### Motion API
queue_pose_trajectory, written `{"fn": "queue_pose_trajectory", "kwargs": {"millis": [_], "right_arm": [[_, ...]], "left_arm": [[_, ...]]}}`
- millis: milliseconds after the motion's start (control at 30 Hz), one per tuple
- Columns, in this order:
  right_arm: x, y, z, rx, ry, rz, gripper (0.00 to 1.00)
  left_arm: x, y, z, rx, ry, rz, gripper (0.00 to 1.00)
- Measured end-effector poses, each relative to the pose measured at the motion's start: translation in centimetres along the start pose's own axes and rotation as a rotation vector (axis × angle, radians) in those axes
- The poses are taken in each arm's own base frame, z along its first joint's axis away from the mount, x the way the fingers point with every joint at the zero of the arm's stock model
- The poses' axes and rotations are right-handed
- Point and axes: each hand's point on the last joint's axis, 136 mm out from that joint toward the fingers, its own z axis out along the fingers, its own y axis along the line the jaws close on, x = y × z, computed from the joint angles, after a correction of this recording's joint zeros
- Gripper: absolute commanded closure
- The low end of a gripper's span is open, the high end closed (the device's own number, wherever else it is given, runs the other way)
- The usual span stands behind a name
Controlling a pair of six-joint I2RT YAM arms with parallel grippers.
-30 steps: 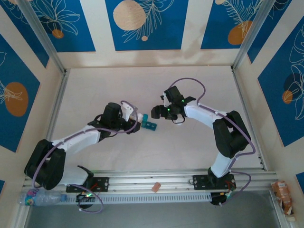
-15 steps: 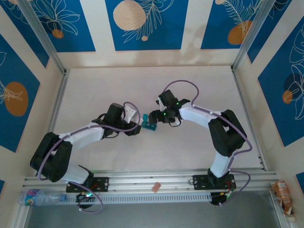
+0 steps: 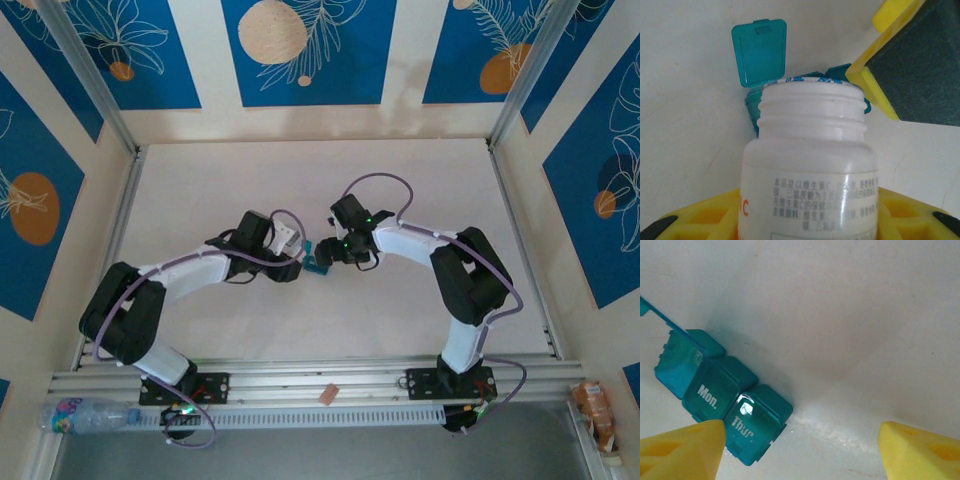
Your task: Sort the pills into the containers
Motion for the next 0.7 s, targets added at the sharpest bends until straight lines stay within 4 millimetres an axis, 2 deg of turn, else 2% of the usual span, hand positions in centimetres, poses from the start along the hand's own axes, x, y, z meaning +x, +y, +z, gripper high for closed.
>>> {"fn": "queue_pose_trajectory", "kwargs": {"millis": [367, 700], "right_arm": [[0.4, -0.5, 1.0, 0.012, 0.025, 0.007, 0.21], [0.3, -0.7, 1.0, 0.013, 0.023, 0.012, 0.21]], "left_arm": [[1.2, 0.7, 0.5, -0.045, 0.12, 0.018, 1.0], [0.5, 1.0, 0.6, -0.07, 0.183, 0.043, 1.0]]}}
